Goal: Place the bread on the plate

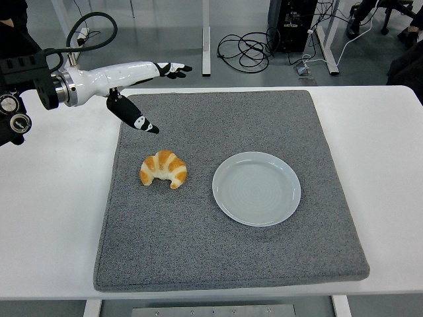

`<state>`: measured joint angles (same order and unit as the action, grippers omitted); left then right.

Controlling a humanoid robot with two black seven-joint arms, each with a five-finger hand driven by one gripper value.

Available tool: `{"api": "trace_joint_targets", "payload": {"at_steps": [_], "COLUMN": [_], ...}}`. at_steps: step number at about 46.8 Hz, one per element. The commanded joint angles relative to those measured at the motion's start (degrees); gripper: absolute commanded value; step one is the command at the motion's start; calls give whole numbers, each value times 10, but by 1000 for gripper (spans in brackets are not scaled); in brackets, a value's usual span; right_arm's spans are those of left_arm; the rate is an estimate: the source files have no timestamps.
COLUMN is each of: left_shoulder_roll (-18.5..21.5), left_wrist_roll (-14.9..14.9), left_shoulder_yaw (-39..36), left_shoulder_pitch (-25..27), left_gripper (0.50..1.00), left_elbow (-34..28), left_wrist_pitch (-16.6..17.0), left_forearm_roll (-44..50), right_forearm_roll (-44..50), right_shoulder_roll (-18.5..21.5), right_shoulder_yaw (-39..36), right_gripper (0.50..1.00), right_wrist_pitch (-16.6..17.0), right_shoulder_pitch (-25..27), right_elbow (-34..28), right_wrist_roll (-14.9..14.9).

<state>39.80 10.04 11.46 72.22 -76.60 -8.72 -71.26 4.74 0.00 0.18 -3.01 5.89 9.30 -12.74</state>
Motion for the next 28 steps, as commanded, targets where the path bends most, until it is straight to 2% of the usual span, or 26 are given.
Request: {"api": "trace_joint_targets", "payload": {"at_steps": [1, 6, 16, 28], "left_shoulder_roll": [-2, -3, -9, -16], "left_wrist_roll": [1, 2, 1, 3], "left_shoulder_yaw": [-8, -30, -71, -74], "left_shoulder_pitch": [-6, -10, -23, -42], "left_gripper": [975, 975, 974, 974], "left_elbow": [-2, -1, 0, 0], "left_wrist_pitch": [6, 18, 76, 81], "left_forearm_roll": [-36, -77, -95, -86], "right_forearm_roll": [0, 0, 0, 0], "right_shoulder_roll": [0, 0, 0, 0], "right_shoulder_yaw": [0, 0, 0, 0], "right_gripper": [1000, 1000, 1000, 1000], "right_wrist_pitch": [-1, -1, 0, 0], "right_shoulder_pitch": [0, 0, 0, 0], "right_elbow": [0, 0, 0, 0], "right_wrist_roll": [0, 0, 0, 0]}}
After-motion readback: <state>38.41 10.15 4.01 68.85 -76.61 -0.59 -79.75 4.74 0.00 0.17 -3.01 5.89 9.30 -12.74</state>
